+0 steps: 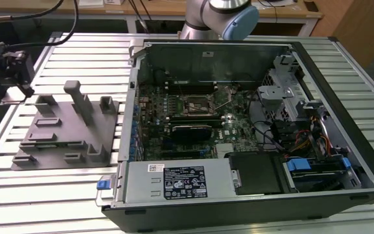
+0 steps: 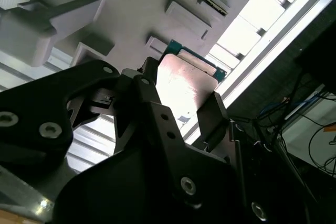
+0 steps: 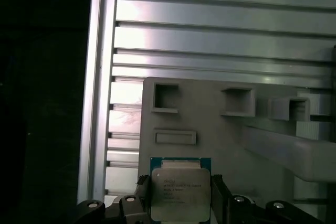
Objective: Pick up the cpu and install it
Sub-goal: 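Pick up the cpu and move it towards the insertion slot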
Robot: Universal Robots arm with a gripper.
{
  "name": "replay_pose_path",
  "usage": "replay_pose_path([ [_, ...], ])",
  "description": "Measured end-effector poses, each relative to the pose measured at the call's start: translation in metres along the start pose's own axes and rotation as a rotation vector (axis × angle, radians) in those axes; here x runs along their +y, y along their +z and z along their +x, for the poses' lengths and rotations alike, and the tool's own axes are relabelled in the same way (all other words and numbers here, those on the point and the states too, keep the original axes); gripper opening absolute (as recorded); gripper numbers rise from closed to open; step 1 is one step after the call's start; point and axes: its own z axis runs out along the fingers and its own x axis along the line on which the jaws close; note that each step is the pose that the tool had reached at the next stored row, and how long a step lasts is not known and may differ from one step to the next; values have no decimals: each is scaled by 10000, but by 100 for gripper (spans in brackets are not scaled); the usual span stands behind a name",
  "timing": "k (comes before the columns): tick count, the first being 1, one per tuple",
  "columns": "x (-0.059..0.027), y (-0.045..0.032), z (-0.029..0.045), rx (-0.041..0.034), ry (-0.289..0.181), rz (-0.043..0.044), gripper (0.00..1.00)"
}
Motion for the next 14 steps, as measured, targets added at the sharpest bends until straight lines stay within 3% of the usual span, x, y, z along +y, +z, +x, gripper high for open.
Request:
replay_pose_path([
  [14, 18, -435, -9, -76, -3, 3, 54],
])
